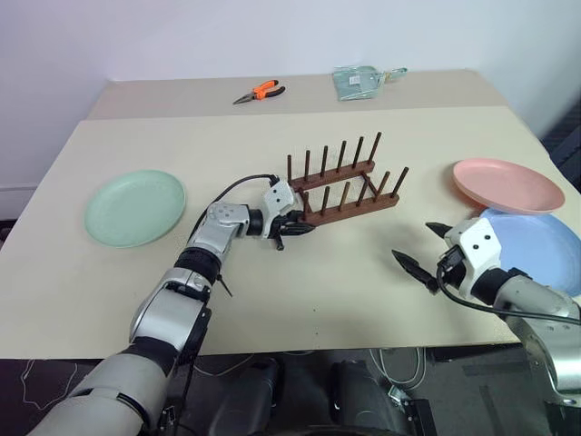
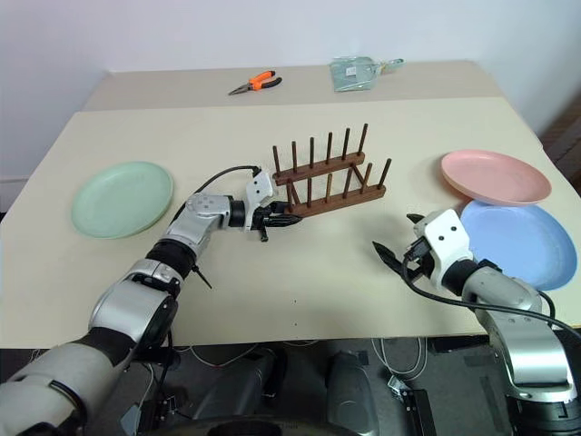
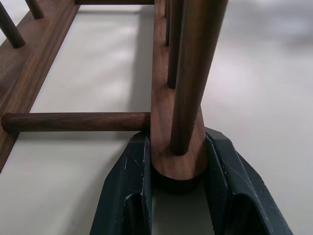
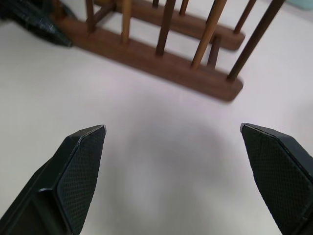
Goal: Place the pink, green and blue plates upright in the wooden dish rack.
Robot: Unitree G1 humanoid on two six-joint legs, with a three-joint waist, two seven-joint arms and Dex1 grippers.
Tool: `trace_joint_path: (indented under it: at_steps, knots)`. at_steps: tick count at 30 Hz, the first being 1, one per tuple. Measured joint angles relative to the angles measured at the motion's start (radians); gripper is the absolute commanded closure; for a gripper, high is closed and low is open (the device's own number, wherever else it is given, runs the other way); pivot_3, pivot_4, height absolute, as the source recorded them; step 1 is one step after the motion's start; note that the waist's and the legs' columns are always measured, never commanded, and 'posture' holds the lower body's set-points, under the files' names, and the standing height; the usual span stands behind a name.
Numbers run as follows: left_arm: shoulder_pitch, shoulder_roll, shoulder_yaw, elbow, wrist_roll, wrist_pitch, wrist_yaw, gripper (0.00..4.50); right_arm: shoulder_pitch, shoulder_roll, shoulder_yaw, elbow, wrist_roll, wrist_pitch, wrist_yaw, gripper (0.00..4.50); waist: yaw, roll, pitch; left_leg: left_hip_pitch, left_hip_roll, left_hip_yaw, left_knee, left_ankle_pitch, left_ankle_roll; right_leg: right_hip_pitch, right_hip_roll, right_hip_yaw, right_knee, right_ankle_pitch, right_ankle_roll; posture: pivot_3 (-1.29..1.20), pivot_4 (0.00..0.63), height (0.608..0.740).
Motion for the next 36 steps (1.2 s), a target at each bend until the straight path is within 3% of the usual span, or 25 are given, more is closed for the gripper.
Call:
trace_joint_path:
  at_steps: [6, 10, 13, 14, 16, 19, 20, 22, 26, 27, 36]
  knots:
    - [0.234, 0.124, -0.048, -0.419, -0.016, 0.07, -0.122, 3.72, -0.003, -0.071, -0.022, 0.04, 0.001, 0.002, 0.054, 0.0, 0.003, 0.0, 0.0, 0.0, 0.0, 0.0, -0.002, 0.0, 0.0, -0.001, 0.0, 0.002, 0.0, 0.0, -0.001, 0.0, 0.15, 0.729]
    - [0.302, 0.176, -0.065, -0.575, -0.026, 0.166, -0.149, 1.93, 0.044, -0.098, -0.037, 0.041, 0.001, 0.002, 0.079, 0.0, 0.008, 0.0, 0.0, 0.0, 0.0, -0.001, 0.0, -0.001, -0.001, 0.0, 0.0, 0.002, 0.0, 0.0, -0.001, 0.0, 0.15, 0.729]
    - [0.305, 0.199, -0.069, -0.612, -0.019, 0.209, -0.124, 0.31, 0.082, -0.113, -0.065, 0.044, 0.0, 0.001, 0.096, 0.0, 0.005, 0.0, 0.0, 0.0, 0.0, 0.0, 0.0, -0.002, -0.002, 0.001, 0.0, 0.002, -0.001, 0.0, 0.0, 0.0, 0.15, 0.729]
    - [0.308, 0.209, -0.068, -0.623, -0.019, 0.222, -0.112, 0.04, 0.093, -0.122, -0.074, 0.048, 0.0, 0.001, 0.101, 0.0, 0.004, 0.0, 0.0, 0.0, 0.0, 0.0, 0.0, -0.002, -0.002, 0.001, 0.0, 0.002, -0.001, 0.0, 0.0, 0.0, 0.15, 0.729]
    - [0.324, 0.231, -0.066, -0.664, -0.021, 0.255, -0.098, 0.04, 0.12, -0.135, -0.092, 0.051, -0.001, 0.0, 0.114, 0.0, 0.0, 0.001, 0.0, 0.0, 0.0, 0.0, -0.001, -0.002, -0.002, 0.0, 0.0, 0.002, -0.001, 0.0, -0.001, 0.0, 0.15, 0.729]
    - [0.41, 0.3, -0.039, -0.789, -0.057, 0.346, -0.1, 0.0, 0.166, -0.143, -0.104, 0.052, -0.002, -0.012, 0.145, 0.71, -0.008, 0.001, 0.0, 0.001, 0.001, 0.0, -0.004, -0.001, 0.0, -0.001, 0.0, 0.002, 0.0, -0.001, -0.002, 0.0, 0.15, 0.729]
    - [0.443, 0.334, -0.027, -0.838, -0.071, 0.375, -0.102, 0.6, 0.181, -0.144, -0.104, 0.051, -0.002, -0.017, 0.157, 1.25, -0.011, 0.001, 0.0, 0.002, 0.001, 0.0, -0.005, -0.001, 0.0, -0.001, 0.0, 0.003, 0.0, -0.001, -0.002, 0.0, 0.15, 0.729]
    - [0.508, 0.388, 0.011, -0.919, -0.103, 0.441, -0.1, 1.2, 0.2, -0.144, -0.096, 0.043, 0.001, -0.019, 0.175, 2.15, -0.016, 0.003, -0.001, 0.002, 0.001, 0.0, -0.005, -0.001, -0.001, 0.0, 0.0, 0.003, 0.0, -0.001, -0.002, 0.0, 0.15, 0.729]
    - [0.61, 0.431, 0.042, -1.067, -0.175, 0.58, -0.087, 3.23, 0.21, -0.134, -0.041, -0.01, 0.003, -0.02, 0.189, 4.29, -0.018, 0.003, -0.001, 0.003, 0.001, 0.0, -0.003, -0.002, -0.003, 0.002, 0.0, 0.004, 0.0, -0.007, -0.001, 0.0, 0.15, 0.729]
    - [0.623, 0.421, 0.035, -1.096, -0.183, 0.609, -0.072, 3.73, 0.207, -0.131, -0.016, -0.013, 0.001, -0.023, 0.189, 4.5, -0.016, 0.003, -0.001, 0.003, 0.001, 0.0, -0.003, -0.002, -0.003, 0.003, 0.0, 0.005, 0.0, -0.008, -0.002, 0.0, 0.15, 0.729]
    - [0.619, 0.202, -0.074, -1.155, -0.164, 0.707, 0.178, 3.73, 0.109, -0.081, 0.144, 0.012, -0.093, -0.047, 0.121, 4.5, 0.006, 0.002, -0.001, 0.002, 0.001, 0.001, -0.003, -0.002, -0.002, 0.003, -0.001, 0.004, -0.003, -0.006, -0.004, 0.0, 0.15, 0.729]
